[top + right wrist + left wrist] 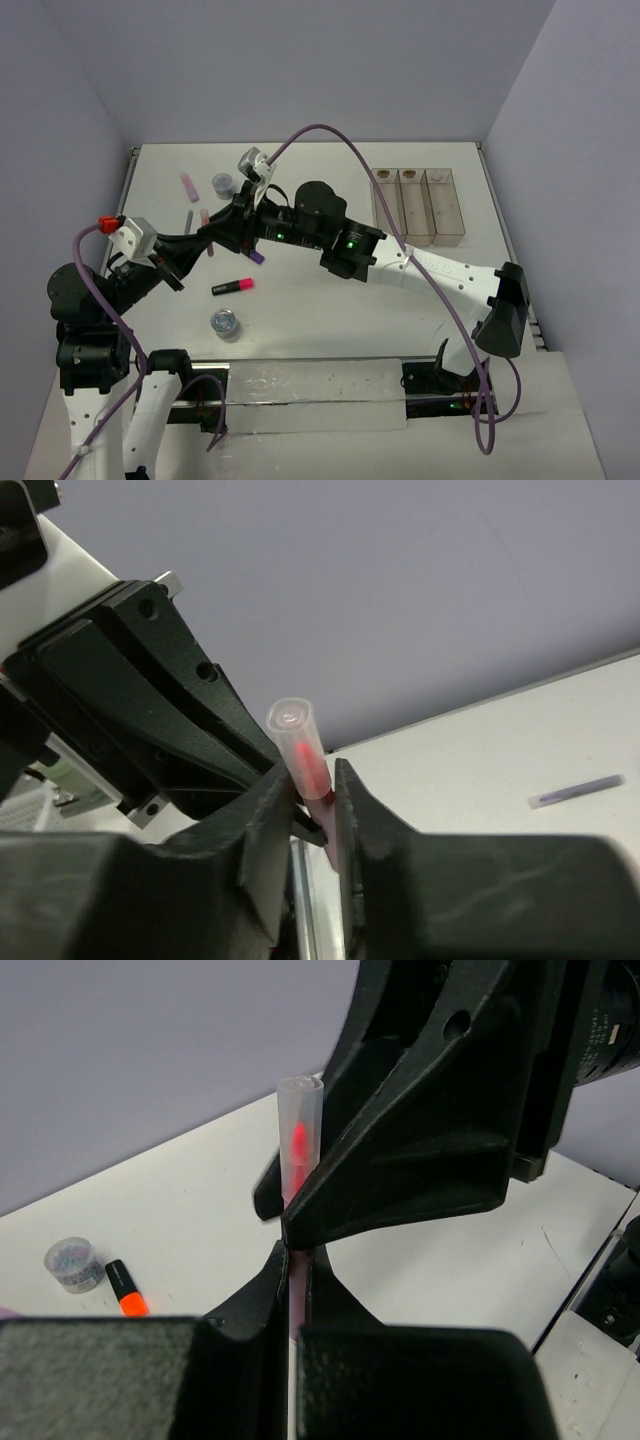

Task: Sort the stationery into containers
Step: Close the pen cap on the pen.

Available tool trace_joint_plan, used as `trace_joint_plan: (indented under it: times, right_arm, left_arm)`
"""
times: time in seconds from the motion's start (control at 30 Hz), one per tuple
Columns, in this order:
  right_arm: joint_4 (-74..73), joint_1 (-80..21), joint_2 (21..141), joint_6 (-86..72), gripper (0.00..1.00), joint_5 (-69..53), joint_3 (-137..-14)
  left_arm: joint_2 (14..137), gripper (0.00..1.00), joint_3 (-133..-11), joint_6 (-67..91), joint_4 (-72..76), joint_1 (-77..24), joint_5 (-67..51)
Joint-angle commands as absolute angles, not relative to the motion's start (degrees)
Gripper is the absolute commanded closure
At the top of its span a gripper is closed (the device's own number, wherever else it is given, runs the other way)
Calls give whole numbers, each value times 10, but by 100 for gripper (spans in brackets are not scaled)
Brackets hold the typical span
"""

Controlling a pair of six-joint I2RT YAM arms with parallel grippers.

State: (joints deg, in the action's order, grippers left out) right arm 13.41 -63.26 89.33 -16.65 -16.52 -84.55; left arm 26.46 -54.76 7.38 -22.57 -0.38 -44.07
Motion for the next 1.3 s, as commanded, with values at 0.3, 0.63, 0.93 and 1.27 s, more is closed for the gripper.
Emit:
trace_joint_plan:
  times: [0.3,0.63,0.93,1.27]
  right_arm:
    - [188,-635,898,-199,100,-193,-850]
    - [196,-638,886,-209,100,-199,-846]
    - [216,-642,891,-227,100,-204,-835]
    - [214,-646,891,-222,100,-213,-832]
  left_arm:
    - [262,50,-548,55,-213,-1,-428]
    - [271,55,-542,33,-234,-1,-409]
    - [266,50,-520,49,-217,-1,-431]
    - [269,100,-520,69,-209,-1,-434]
